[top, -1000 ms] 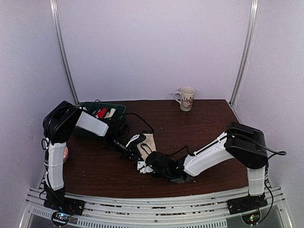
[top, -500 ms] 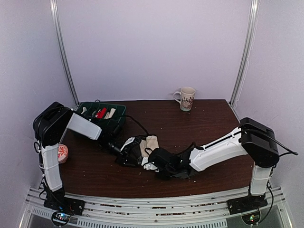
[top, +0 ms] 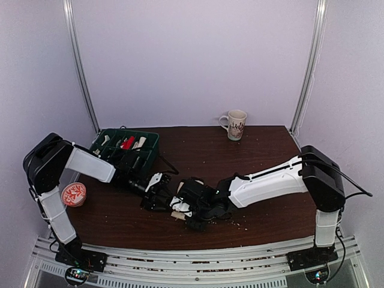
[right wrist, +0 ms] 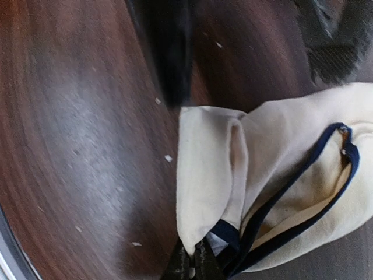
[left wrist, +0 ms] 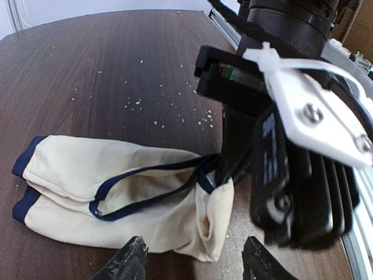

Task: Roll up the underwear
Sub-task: Roll the underwear at the center of the board.

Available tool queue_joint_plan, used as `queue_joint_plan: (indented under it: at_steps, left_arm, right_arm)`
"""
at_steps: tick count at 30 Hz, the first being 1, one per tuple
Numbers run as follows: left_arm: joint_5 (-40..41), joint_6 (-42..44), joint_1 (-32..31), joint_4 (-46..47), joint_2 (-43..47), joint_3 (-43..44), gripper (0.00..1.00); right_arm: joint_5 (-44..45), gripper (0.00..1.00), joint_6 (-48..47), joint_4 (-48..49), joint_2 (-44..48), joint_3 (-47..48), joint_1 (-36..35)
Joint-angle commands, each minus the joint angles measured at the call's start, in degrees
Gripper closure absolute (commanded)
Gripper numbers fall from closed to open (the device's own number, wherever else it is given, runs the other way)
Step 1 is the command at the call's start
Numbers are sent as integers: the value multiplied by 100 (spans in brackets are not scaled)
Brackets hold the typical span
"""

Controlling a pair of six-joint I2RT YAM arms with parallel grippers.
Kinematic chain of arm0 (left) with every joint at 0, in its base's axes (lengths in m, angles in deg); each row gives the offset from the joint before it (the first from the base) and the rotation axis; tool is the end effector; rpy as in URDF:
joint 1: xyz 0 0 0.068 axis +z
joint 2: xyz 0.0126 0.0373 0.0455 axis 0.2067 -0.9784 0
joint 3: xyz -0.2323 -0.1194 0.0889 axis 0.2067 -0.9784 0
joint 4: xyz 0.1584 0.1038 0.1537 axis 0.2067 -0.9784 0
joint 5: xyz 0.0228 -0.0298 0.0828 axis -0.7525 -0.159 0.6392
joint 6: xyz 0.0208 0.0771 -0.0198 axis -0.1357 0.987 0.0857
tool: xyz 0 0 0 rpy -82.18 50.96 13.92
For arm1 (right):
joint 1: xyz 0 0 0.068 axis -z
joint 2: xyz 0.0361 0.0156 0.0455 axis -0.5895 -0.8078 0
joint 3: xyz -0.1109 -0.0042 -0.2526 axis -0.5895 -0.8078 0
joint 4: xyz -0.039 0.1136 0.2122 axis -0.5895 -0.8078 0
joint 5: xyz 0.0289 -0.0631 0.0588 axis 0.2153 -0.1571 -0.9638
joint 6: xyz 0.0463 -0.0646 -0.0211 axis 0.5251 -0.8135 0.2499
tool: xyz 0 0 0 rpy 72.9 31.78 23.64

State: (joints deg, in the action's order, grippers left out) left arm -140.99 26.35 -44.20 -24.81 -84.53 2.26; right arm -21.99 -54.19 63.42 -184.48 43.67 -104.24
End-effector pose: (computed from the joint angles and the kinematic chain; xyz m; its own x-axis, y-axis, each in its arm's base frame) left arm 0.2402 -0.2229 0.1244 -0.1460 0.4817 -0.8641 0.9688 -0.1072 -0.2235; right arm 0.1493 0.3771 0.1279 -0.2857 -0.8345 -0.4712 -0.9467 0.3220 0.0038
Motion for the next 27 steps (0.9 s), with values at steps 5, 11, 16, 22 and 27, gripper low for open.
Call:
queue_joint_plan:
  at_steps: [5,11,16,22,27]
  left_arm:
    - [136,728,-192,963,1062,-912,42]
    - [913,1187,-669,1586,1806,-1662,42]
    - [2048,1372,-1198,1827,2010,-1828,46]
    - [2987,1606,-1617,1701,2104,-1828,50]
    - [3483,2244,-1971,1948,2371,-2315,49]
  right_arm:
    - [-1158,97,263,-985,-648,801,294]
    - [-1897,97,384,-663,-408,342,707]
    - [-2098,97,422,-636,-226,245,880]
    - [-2094,97,430,-629,-251,304,933]
    - [-2149,97,474,-499,-350,259,1031]
